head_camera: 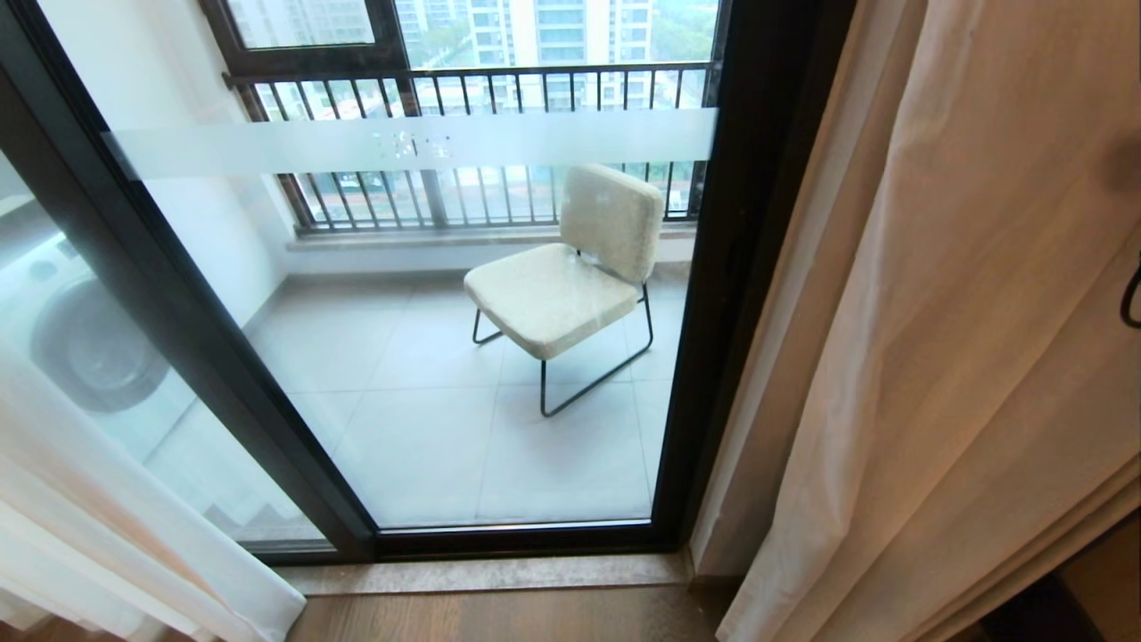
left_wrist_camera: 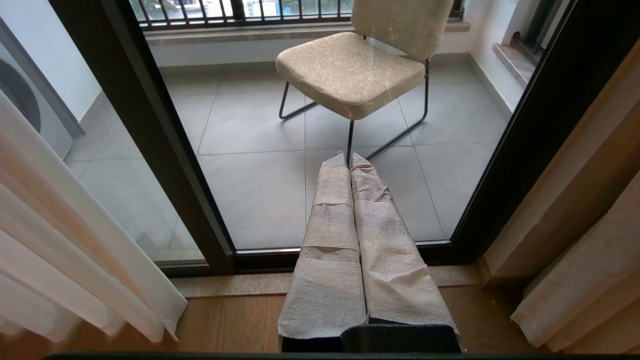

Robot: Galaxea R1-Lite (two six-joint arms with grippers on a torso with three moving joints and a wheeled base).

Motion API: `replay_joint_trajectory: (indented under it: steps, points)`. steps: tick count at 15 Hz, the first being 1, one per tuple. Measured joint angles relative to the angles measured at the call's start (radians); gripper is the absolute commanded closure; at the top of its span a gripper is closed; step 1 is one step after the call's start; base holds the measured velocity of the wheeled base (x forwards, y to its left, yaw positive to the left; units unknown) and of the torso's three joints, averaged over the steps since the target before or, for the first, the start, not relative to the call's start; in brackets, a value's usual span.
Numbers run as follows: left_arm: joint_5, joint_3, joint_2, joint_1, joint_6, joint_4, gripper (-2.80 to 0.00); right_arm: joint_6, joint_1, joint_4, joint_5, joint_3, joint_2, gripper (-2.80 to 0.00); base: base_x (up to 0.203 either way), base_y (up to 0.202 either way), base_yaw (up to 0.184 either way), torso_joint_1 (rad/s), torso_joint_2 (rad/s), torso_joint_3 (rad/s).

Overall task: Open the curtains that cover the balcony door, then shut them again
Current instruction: Pull the inner curtains open on both sides

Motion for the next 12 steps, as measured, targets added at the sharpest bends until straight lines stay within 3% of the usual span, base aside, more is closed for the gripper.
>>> replay_joint_trajectory:
  steps: [12]
  points:
    - [0.0,0.0,0.0,0.0,0.0,0.0,0.0,0.001,-0.208,-0.02,0.0,-0.119,0.145,0.0,0.0,0.0,0.0,0.0,0.0,0.0]
